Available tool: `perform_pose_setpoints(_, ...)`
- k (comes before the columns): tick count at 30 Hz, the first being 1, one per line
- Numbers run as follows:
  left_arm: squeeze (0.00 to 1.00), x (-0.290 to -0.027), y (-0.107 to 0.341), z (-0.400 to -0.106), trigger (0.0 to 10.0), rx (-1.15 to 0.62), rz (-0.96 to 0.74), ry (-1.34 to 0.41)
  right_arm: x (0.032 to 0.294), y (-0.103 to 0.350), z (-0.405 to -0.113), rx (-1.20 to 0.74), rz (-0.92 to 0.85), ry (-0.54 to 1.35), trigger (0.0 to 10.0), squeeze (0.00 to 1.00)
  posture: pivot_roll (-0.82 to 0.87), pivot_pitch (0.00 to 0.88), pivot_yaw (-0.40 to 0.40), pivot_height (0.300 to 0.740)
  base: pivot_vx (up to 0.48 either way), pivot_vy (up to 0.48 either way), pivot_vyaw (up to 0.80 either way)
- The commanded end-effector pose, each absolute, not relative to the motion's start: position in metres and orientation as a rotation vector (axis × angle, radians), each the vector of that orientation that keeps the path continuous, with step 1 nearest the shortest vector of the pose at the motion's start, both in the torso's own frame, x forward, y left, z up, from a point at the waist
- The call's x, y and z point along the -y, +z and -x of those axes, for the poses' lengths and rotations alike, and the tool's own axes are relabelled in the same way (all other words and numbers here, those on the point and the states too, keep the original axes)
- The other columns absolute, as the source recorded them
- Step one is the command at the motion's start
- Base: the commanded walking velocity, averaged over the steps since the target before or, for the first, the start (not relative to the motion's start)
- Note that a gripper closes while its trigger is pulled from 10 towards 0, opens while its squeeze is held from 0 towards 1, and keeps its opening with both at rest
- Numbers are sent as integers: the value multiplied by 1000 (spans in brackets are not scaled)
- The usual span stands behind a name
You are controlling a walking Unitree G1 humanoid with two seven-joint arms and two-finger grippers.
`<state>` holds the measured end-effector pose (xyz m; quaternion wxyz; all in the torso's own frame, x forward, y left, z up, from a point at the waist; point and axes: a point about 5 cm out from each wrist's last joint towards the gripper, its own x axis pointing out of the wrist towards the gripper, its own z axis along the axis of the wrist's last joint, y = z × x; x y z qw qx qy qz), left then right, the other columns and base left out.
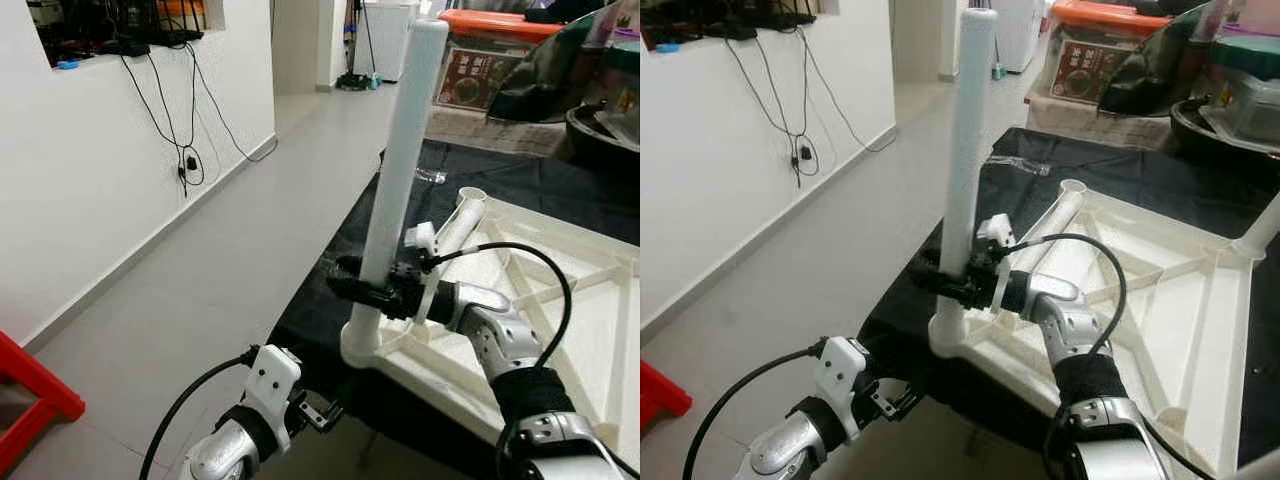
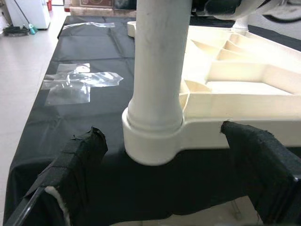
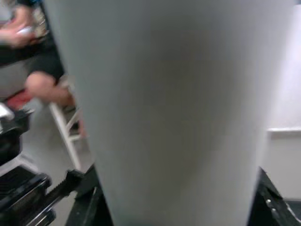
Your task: Building children table
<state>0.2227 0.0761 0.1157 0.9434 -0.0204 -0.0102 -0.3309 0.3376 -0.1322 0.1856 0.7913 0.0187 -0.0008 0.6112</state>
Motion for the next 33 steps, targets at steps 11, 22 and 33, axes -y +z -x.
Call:
perform_pose_setpoints(11, 0, -76, 115, -222, 10000, 7, 44, -677, 138, 169, -369, 41, -77, 619, 0, 0, 112, 35, -47, 740, 0, 0, 0)
perform_pose_setpoints(22, 0, -77, 114, -223, 10000, 5, 38, -680, 196, 134, -335, -83, -160, -559, 0, 0, 110, 42, -41, 740, 0, 0, 0)
perform_pose_setpoints(33, 0, -77, 114, -223, 10000, 5, 38, -680, 173, 138, -339, -70, -207, -571, 10000, 0, 104, 44, -38, 740, 0, 0, 0)
